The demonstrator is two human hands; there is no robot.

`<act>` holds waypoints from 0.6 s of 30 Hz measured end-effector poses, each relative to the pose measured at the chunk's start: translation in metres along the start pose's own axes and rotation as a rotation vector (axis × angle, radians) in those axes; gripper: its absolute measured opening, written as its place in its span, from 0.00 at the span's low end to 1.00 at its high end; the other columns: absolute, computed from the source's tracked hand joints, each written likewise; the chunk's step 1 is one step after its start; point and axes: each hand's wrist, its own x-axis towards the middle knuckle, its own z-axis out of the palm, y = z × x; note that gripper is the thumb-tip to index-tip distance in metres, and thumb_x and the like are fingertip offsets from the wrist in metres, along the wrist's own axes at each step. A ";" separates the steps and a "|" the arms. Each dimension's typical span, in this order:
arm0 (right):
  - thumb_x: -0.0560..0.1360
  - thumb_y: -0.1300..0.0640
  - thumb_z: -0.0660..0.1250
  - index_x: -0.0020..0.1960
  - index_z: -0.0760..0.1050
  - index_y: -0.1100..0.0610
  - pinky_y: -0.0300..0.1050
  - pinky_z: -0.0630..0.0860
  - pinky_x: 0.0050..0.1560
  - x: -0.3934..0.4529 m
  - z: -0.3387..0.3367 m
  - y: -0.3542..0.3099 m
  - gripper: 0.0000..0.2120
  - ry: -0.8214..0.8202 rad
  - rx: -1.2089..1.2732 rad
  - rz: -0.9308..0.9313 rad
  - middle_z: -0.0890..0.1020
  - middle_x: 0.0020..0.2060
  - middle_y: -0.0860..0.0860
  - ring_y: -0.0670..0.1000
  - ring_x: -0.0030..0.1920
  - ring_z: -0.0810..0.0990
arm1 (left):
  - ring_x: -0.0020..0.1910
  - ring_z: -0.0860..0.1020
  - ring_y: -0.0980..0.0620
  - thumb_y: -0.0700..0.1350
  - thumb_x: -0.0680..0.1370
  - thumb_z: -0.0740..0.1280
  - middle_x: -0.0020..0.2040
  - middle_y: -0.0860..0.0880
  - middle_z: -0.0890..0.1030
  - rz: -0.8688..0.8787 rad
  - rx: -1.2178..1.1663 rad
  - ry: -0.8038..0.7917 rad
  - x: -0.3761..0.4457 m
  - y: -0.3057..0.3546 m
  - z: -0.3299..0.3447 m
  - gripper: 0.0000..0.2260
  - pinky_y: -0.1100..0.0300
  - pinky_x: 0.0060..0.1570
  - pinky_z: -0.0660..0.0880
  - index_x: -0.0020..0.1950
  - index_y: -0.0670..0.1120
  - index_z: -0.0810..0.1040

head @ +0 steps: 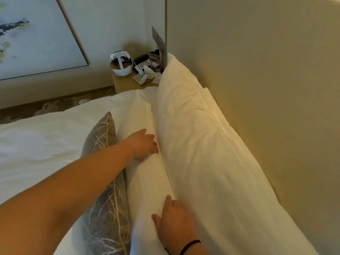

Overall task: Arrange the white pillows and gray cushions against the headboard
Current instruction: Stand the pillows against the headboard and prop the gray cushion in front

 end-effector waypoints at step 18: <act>0.81 0.43 0.52 0.42 0.61 0.49 0.47 0.61 0.37 -0.054 0.011 -0.010 0.12 0.407 0.040 -0.008 0.76 0.38 0.48 0.52 0.37 0.75 | 0.55 0.76 0.49 0.51 0.80 0.59 0.55 0.51 0.80 -0.232 -0.270 0.536 -0.081 -0.011 0.010 0.13 0.52 0.55 0.74 0.60 0.52 0.79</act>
